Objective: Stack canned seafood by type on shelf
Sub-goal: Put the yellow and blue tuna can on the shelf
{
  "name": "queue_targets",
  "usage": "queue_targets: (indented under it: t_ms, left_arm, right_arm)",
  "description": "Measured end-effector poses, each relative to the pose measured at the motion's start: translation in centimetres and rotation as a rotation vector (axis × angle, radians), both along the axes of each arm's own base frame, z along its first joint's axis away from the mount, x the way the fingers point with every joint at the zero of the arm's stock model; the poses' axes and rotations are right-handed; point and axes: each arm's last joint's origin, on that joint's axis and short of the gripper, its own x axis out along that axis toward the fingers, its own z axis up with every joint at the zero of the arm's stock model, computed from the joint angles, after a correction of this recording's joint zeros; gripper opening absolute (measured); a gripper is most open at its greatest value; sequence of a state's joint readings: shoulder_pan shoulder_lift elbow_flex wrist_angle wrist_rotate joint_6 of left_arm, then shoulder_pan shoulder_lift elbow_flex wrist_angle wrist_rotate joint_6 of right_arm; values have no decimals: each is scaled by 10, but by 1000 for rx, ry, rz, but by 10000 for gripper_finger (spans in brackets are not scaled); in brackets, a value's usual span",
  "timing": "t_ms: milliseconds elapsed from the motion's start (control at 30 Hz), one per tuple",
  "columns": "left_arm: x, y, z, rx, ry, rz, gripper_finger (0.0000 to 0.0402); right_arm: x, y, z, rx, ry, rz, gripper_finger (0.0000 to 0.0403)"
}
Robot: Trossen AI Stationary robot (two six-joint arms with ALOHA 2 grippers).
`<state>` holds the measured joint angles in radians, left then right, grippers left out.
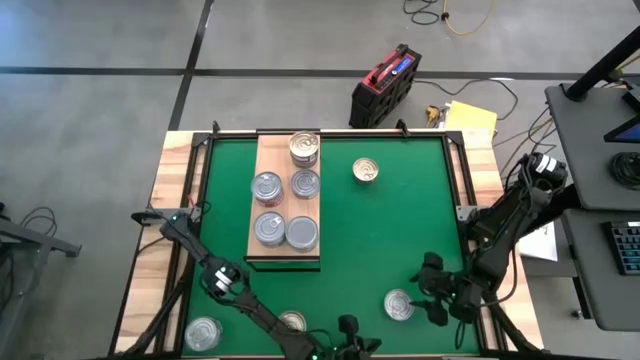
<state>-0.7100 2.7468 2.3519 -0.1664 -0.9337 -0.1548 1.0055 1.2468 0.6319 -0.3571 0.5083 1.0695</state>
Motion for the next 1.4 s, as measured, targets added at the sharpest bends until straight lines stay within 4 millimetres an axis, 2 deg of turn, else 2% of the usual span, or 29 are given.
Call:
queue_targets:
  t_ms: [133,300,633,833,1100,1400]
  left_arm:
    - [-5,-7,1,16,4,-20,0]
    - [-11,-14,1,14,3,-37,0]
    - [-19,-19,-3,47,41,-52,1]
    - [-20,-19,-4,67,50,-40,1]
    - [-26,-21,8,137,6,37,1]
    - [-18,-14,15,190,9,28,1]
  right_arm:
    - [-1,3,2,-61,-75,34,265]
    - [-2,16,8,-43,-163,150,202]
    - [-2,21,0,-44,-127,186,22]
    - [1,29,1,-17,-92,185,10]
    - [-1,29,7,-99,118,118,9]
    - [4,36,-3,-148,94,129,9]
